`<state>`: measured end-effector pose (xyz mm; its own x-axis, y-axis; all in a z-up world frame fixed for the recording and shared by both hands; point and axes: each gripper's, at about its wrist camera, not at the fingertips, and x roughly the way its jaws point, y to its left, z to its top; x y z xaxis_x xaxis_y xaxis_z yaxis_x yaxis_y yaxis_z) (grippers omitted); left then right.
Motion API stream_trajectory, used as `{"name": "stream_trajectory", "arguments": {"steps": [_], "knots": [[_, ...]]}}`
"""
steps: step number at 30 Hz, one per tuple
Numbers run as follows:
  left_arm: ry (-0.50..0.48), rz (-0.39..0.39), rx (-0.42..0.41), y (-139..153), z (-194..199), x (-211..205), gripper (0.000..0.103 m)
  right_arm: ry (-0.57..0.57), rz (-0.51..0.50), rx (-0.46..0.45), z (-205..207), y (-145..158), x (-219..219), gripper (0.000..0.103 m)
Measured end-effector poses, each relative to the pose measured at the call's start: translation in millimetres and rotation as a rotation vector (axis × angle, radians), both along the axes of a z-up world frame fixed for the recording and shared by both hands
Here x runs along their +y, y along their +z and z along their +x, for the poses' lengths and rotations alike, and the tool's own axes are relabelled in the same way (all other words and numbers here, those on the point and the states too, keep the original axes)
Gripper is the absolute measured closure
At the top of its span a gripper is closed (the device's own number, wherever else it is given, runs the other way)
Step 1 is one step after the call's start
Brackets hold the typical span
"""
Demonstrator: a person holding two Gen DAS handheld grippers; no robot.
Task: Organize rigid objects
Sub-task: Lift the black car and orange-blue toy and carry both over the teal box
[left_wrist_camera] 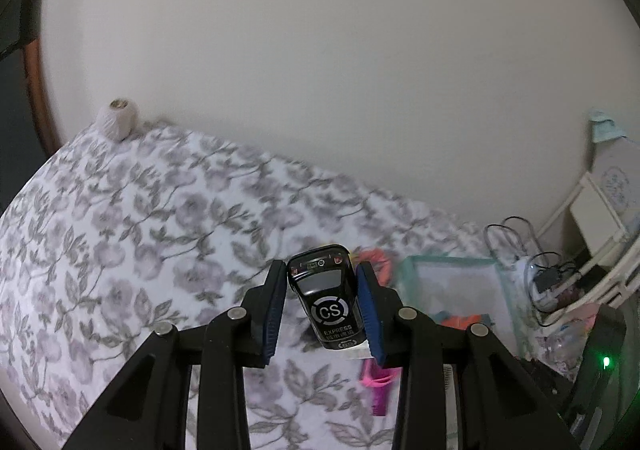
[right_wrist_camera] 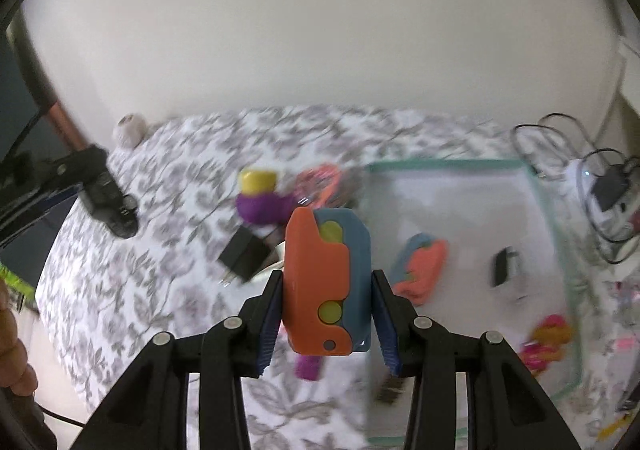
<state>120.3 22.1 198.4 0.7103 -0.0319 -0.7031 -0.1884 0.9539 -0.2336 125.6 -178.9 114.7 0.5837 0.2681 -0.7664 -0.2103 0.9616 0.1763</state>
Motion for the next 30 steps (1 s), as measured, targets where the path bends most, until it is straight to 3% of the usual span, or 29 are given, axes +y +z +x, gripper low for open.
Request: {"name": "stream_trajectory", "arguments": {"steps": [8, 16, 23, 30], "knots": [[-0.139, 0.007, -0.043, 6, 2, -55, 0.066, -0.115, -0.002, -0.05, 0, 20, -46, 0.059], [-0.301, 0.005, 0.037, -22, 11, -120, 0.066, -0.209, -0.026, -0.069, -4, 25, -86, 0.058], [-0.403, -0.015, 0.153, -59, 14, -163, 0.066, -0.242, -0.078, 0.003, 3, -1, -97, 0.058], [-0.431, -0.046, 0.252, -95, 19, -181, 0.066, -0.287, -0.065, 0.109, 9, -37, -118, 0.058]]}}
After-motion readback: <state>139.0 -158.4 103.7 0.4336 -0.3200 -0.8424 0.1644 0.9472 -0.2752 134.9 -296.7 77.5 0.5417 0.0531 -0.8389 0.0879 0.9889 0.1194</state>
